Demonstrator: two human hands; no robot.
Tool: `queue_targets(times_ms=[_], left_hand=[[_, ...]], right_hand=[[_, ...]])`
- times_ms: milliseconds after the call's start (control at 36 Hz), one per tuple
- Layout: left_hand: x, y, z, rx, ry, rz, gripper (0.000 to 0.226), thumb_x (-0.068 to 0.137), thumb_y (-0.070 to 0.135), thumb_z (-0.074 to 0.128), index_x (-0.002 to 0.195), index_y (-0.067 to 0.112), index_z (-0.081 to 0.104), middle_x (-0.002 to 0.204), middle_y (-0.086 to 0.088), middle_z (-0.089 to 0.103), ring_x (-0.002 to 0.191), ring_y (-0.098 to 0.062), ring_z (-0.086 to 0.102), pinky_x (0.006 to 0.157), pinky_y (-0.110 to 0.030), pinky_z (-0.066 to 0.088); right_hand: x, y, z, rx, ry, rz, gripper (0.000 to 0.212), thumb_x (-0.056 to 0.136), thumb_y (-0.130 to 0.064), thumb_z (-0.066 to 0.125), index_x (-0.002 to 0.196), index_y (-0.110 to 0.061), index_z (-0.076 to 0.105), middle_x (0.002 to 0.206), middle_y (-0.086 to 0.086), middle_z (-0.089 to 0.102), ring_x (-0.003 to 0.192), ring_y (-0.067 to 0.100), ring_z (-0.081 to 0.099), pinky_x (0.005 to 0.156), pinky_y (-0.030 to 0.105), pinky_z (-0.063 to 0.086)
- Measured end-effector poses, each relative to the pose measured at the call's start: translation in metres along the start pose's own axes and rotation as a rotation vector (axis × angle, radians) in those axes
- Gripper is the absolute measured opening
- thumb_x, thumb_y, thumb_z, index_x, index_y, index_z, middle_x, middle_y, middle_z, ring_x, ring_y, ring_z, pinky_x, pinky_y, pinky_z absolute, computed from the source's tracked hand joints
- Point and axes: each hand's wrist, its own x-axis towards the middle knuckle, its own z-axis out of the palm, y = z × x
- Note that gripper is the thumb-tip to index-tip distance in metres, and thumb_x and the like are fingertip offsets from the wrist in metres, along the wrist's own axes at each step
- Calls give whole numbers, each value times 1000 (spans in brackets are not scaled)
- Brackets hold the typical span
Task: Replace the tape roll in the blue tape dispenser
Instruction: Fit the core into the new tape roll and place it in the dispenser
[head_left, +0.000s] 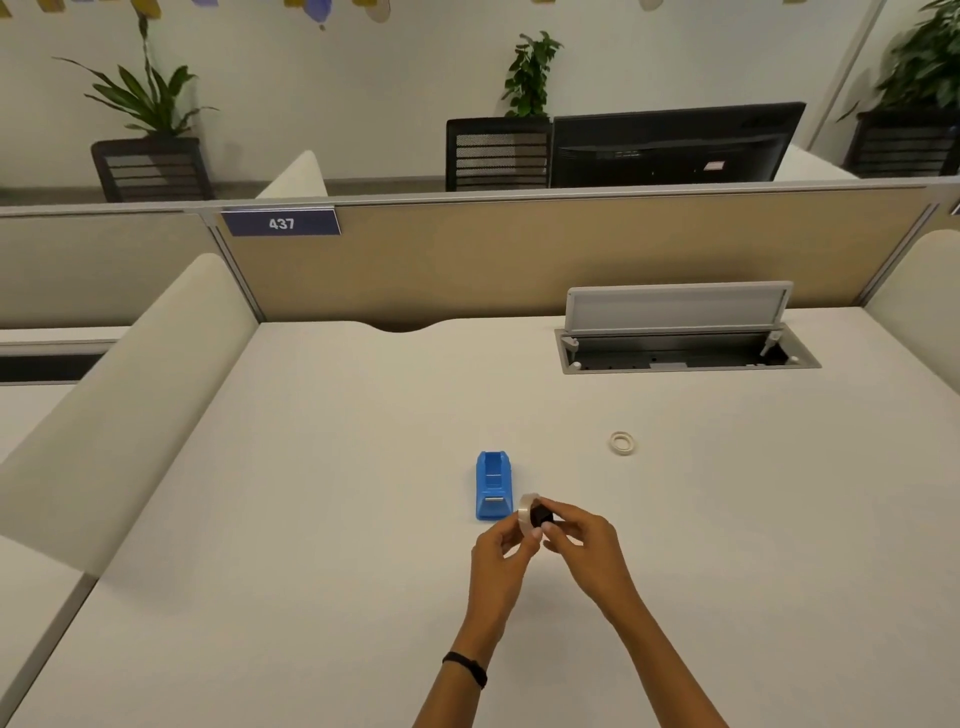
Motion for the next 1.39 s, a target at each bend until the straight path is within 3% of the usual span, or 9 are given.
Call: queue_targets(times_ms=[83,222,389,583,722,944,1139,1306,1389], left_hand=[[1,0,1,9,12,15,25,85,26,61,110,28,62,103,6,69,98,-11,65,78,-13,52],[2,0,1,25,15,24,25,84,25,63,110,26,63,102,4,69,96,-13,65,77,-12,52],[3,0,3,63,28,18,29,84,26,62,112,21,62,101,6,66,95,-14,64,73,-9,50],[4,-1,3,86,15,20,31,85,25,60,115,18,61,105,3,67,98,-16,64,79,-19,53],[2,2,1,86,-1,51,31,86,22,60,117,18,60,100,8,65,90,-10,65,73,-11,53],[3,3,0,137,-13,76,31,86,24,59,117,18,60,102,5,67,91,-11,65,78,-16,53],[2,8,2,182,-39,86,30,87,27,57,117,21,60,97,19,62,84,12,61,77,-13,53],[1,11,4,175,-40,98,32,88,25,56,120,22,57,100,20,59,88,-4,62,74,-6,49],[0,11,5,174,-33,97,32,88,25,56,120,21,57,103,15,60,90,-6,61,74,-6,48]], right_hand=[[0,-1,0,-17,35,-19,30,85,-10,61,115,-13,61,108,-1,64,97,16,63,80,20,54],[0,-5,1,-65,101,-89,23,80,-9,68,100,-20,62,98,-5,62,82,2,60,65,-3,45],[1,-4,-2,-61,116,-83,23,80,-5,67,97,-19,60,95,-2,62,80,5,60,62,-2,47],[4,-2,-7,-84,92,-57,13,83,-10,64,95,-16,66,90,0,68,82,9,64,62,6,50],[6,-4,-12,-146,50,-79,18,84,-6,63,99,-11,69,91,-5,65,80,6,62,67,-2,46],[9,-10,-18,-236,11,-98,18,83,-3,62,98,-8,70,92,4,69,74,0,59,65,-3,44],[11,-14,-17,-298,4,-79,18,83,-6,64,100,-4,69,99,15,71,81,15,61,72,12,47],[11,-14,-18,-289,71,-51,12,80,-7,68,91,-7,71,90,12,73,68,3,60,58,-1,43],[11,-14,-18,-276,77,-40,11,79,-8,68,90,-7,71,89,12,74,70,9,61,62,1,41]])
